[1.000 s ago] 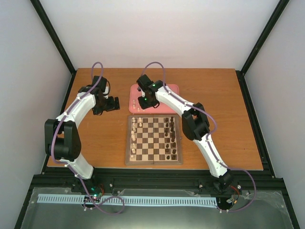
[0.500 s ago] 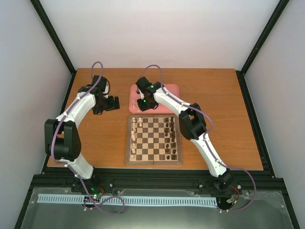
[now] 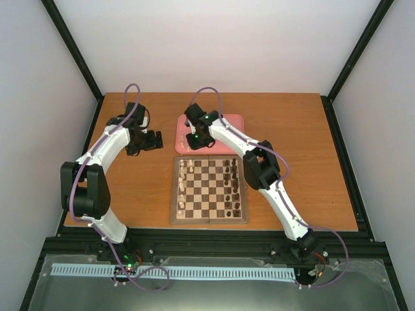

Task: Set up the chess pieces on the board
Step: Pick up the chess piece from the storage box.

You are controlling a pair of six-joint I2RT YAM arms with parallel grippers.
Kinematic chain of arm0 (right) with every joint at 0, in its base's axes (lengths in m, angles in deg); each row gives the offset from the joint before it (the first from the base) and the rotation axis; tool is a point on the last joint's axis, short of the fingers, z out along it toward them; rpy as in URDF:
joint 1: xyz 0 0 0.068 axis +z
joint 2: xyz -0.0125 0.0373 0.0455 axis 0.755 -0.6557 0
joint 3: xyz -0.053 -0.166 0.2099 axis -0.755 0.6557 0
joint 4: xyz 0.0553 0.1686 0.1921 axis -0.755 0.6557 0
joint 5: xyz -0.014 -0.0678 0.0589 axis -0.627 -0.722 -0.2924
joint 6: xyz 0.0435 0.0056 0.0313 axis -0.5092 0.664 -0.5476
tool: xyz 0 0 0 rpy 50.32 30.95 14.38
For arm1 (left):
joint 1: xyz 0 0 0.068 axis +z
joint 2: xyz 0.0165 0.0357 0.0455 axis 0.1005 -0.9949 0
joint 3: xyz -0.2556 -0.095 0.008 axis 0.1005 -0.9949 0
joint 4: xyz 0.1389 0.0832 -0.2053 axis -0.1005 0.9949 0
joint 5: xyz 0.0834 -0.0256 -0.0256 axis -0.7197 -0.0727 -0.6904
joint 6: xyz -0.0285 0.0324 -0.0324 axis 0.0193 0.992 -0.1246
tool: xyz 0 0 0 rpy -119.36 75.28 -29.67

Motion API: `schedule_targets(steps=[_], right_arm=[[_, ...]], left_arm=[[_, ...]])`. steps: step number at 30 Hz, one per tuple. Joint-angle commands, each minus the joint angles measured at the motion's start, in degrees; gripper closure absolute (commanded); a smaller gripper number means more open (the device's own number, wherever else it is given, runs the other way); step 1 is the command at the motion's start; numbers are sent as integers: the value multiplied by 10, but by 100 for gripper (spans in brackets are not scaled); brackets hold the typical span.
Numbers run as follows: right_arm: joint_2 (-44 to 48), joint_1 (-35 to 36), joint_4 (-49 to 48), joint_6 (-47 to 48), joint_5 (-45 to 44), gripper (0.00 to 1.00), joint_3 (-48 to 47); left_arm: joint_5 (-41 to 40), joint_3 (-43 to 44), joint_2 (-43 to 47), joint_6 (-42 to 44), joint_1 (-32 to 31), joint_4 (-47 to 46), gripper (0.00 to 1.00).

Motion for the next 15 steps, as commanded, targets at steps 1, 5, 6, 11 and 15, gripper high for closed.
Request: schedule_targets(steps=[1, 5, 6, 11, 15], right_arm=[[-9, 1, 5, 4, -1, 84, -18], [-9, 1, 8, 6, -1, 92, -19], [-8, 1, 8, 6, -2, 96, -19], [16, 1, 1, 9, -25, 97, -17], [61, 1, -10, 18, -53, 97, -16]], left_arm=[[-1, 21, -1, 11, -3, -1, 0], [-1, 19, 2, 11, -3, -1, 0], [-1, 18, 2, 11, -3, -1, 0], [-1, 15, 6, 10, -3, -3, 0], [-2, 16, 10, 11, -3, -3, 0]])
